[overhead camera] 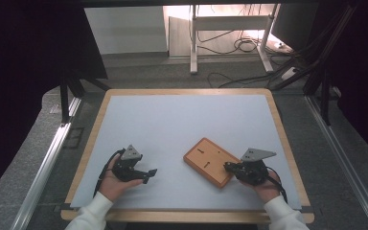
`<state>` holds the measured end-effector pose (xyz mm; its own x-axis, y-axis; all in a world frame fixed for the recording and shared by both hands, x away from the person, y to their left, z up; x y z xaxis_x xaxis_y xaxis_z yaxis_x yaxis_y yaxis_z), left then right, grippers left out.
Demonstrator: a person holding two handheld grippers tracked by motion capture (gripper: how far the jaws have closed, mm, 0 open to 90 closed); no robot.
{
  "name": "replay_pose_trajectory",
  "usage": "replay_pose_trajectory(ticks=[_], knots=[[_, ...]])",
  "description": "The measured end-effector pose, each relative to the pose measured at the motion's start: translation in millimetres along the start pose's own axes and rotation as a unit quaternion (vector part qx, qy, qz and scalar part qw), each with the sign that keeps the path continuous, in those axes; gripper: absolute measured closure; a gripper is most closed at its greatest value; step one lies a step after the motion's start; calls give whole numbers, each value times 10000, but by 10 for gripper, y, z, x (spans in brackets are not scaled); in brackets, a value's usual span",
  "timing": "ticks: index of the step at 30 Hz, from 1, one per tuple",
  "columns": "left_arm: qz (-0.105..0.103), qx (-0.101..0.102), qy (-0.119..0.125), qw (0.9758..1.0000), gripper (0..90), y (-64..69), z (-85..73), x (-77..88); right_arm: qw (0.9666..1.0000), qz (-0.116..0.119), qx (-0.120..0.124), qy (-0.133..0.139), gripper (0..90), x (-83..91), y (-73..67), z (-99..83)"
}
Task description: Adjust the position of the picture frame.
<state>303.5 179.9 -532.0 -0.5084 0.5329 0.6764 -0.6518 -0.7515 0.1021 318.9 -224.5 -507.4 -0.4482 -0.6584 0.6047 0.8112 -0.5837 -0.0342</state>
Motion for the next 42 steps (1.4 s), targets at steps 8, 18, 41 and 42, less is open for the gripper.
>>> replay_pose_trajectory(ticks=[8, 18, 41, 42], knots=[[-7, -42, -35, 10000, 153, 0, -1, -5, 9996, 224, 178, -80, 849, -219, -81, 103], [-15, -44, -35, 10000, 154, -6, -4, -1, 9983, 378, 414, -160, 849, -552, -246, 310], [-36, -107, -68, 9999, 155, 6, -7, -7, 9975, 409, 542, -209, 848, -665, -353, 330], [-36, -107, -69, 9999, 155, 6, -7, -7, 9975, 402, 540, -210, 848, -665, -357, 329]])
Point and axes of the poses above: each handheld gripper's, and its own axes: x roughly backward along the jaws, z roughly out of its top, y roughly to its right, the point moved 1 cm from there along -x, roughly forward along the jaws, and after that the axes turned 1 degree about x, right-handed, at the moved point
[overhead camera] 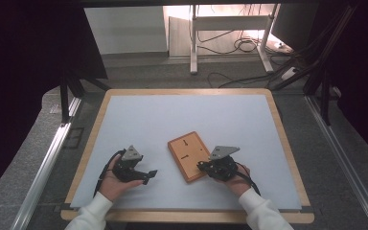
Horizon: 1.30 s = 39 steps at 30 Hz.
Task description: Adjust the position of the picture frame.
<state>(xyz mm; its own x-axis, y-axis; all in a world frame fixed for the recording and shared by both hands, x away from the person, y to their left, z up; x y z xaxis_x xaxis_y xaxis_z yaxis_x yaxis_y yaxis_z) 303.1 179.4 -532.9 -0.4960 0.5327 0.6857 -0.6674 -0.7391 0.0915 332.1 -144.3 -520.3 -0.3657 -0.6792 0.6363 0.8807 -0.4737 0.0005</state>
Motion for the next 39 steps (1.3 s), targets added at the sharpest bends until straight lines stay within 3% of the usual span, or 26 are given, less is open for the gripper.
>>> replay_pose_trajectory(ticks=[4, 9, 11, 17, 24, 28, 30, 31, 32, 33, 34, 37, 38, 39], knots=[[-5, 7, 6, 10000, 156, 2, 0, 2, 10000, -4, -4, 5, 848, -3, -19, -2], [1, 19, 32, 10000, 157, -4, 1, 15, 9997, 181, 158, -5, 848, -57, -179, 34], [23, 49, 53, 10000, 157, -5, 2, 24, 9993, 278, 251, 2, 847, -136, -315, 89], [29, 67, 83, 9999, 158, -12, 2, 32, 9987, 395, 333, 54, 846, -365, -485, 236], [3, 30, 80, 10000, 157, -18, -25, 59, 9985, 417, 336, 92, 843, -574, -567, 380], [92, 38, 170, 9998, 173, -48, -65, 111, 9985, 454, 271, 128, 834, -601, -570, 394], [190, 106, 236, 9995, 202, -80, -61, 121, 9987, 453, 127, 206, 717, -548, -559, 382], [190, 106, 236, 9995, 224, -80, -61, 121, 9987, 453, 127, 206, 717, -548, -559, 382], [255, 134, 264, 9992, 224, -98, -51, 119, 9984, 504, 34, 264, 627, -486, -547, 374], [314, 170, 302, 9989, 292, -117, -36, 113, 9983, 390, -72, 423, 513, -303, -507, 338], [391, 237, 307, 9985, 345, -176, 6, 91, 9982, 253, -147, 525, 474, -196, -470, 311], [457, 324, 289, 9980, 580, -250, 67, 59, 9968, -87, -399, 692, 413, 110, -287, 213], [487, 338, 285, 9978, 580, -290, 102, 36, 9968, -87, -399, 692, 413, 110, -287, 213], [476, 366, 261, 9979, 655, -330, 137, 8, 9961, -224, -463, 721, 399, 199, -218, 171]])
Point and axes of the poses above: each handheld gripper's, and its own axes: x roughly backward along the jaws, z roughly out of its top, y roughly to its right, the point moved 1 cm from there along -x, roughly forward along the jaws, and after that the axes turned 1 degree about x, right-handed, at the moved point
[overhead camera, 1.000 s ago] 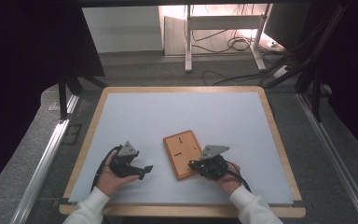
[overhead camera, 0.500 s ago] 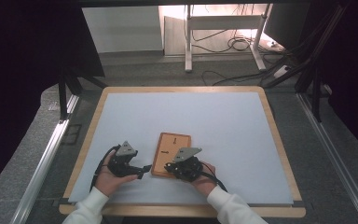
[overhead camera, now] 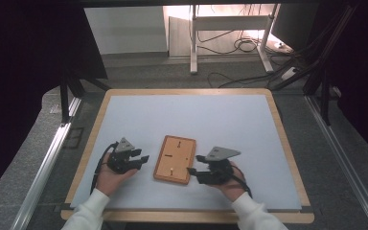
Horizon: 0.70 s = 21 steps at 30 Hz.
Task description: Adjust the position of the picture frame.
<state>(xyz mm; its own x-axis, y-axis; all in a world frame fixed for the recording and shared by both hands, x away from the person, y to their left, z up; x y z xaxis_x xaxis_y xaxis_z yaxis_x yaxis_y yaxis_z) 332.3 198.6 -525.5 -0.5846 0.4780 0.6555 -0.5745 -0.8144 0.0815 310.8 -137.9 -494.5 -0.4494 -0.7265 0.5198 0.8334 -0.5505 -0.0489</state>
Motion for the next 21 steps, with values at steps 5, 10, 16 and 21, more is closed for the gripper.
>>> replay_pose_trajectory(ticks=[5, 10, 16, 21], knots=[[-71, 19, -271, 9996, 891, -113, 170, -301, 9983, -521, -263, -8, 353, 312, 309, -182], [-259, 21, -455, 9986, 899, -148, 327, -605, 9965, -733, -398, -88, 330, 481, 427, -332], [-294, 18, -465, 9985, 899, -143, 417, -731, 9948, -888, -490, -25, 330, 574, 497, -391], [-248, -99, -538, 9982, 900, -87, 522, -860, 9943, -934, -516, -18, 330, 592, 533, -410]])
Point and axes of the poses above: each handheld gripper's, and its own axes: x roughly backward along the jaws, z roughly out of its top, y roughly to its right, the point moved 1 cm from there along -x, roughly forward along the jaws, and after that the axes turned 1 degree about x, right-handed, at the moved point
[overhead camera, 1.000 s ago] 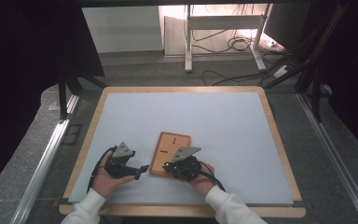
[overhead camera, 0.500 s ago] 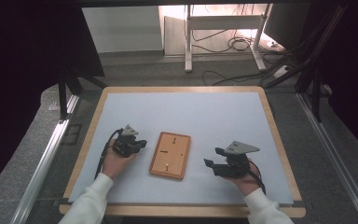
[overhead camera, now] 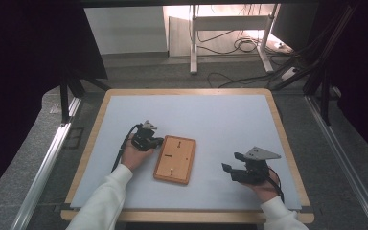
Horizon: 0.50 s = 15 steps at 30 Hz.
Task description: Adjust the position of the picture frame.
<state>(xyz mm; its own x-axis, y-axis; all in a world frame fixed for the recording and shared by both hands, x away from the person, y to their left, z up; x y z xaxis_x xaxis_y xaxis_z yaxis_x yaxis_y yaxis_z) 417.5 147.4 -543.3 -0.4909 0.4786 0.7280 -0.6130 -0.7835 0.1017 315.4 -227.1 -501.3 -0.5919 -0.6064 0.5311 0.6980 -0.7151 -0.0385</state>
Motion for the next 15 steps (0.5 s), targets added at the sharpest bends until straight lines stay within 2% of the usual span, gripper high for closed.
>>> replay_pose_trajectory(ticks=[2, 3, 6, 7, 9, 12, 14, 15], knots=[[-79, 73, 19, 9999, 900, -7, 12, -15, 10000, -12, -15, -11, 329, 0, 12, -2], [-197, 95, 65, 9997, 900, -10, 41, -51, 10000, 0, -17, -2, 329, -2, 16, -3], [-282, 36, 54, 9996, 900, 23, 78, -95, 10000, 26, -8, -6, 330, -2, 15, -4], [-337, -82, 44, 9994, 900, 84, 129, -141, 10000, 37, 4, -9, 330, -1, 12, -5], [-392, -95, 39, 9992, 900, 123, 158, -169, 10000, 42, 20, -14, 331, 1, 8, -5], [-386, -390, -47, 9985, 900, 239, 262, -236, 10000, 62, 44, -27, 332, 1, 2, -7], [-476, -509, -54, 9976, 900, 323, 336, -288, 10000, 73, 43, -36, 333, -1, 3, -11], [-587, -672, -64, 9960, 900, 422, 411, -335, 9999, 79, 48, -40, 333, 0, 3, -12]])
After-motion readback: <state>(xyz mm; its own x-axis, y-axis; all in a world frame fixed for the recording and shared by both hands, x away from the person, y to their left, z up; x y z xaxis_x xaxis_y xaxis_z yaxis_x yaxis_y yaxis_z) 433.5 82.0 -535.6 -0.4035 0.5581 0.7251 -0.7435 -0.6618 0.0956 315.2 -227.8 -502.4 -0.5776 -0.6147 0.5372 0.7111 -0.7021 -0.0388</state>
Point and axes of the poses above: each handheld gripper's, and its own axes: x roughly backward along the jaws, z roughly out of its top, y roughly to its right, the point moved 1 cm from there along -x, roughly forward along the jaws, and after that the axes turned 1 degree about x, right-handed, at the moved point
